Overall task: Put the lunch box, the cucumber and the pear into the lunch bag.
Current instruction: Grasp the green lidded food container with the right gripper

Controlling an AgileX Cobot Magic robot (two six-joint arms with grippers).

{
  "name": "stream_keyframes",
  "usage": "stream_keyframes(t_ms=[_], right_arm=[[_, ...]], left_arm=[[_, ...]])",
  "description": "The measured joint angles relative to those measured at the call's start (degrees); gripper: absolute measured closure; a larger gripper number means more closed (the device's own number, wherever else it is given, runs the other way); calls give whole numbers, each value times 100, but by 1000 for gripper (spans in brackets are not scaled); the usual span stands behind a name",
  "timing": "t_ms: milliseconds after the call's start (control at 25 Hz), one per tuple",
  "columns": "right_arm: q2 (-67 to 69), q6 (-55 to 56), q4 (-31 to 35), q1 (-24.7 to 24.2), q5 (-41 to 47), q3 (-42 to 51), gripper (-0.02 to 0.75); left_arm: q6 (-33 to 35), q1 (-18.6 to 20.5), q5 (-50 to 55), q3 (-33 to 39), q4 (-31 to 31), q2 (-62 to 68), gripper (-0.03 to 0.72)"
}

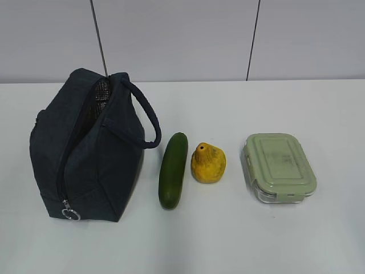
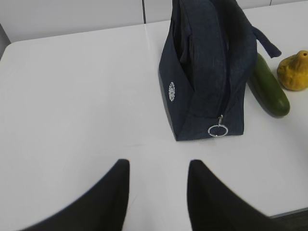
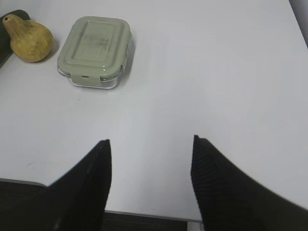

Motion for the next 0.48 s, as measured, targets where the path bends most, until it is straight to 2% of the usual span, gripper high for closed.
stream_keyframes(t_ms=[480], right_arm=[[0,201,-27,0,0,0,314]], left_arm=[[0,0,0,0,0,0,447]])
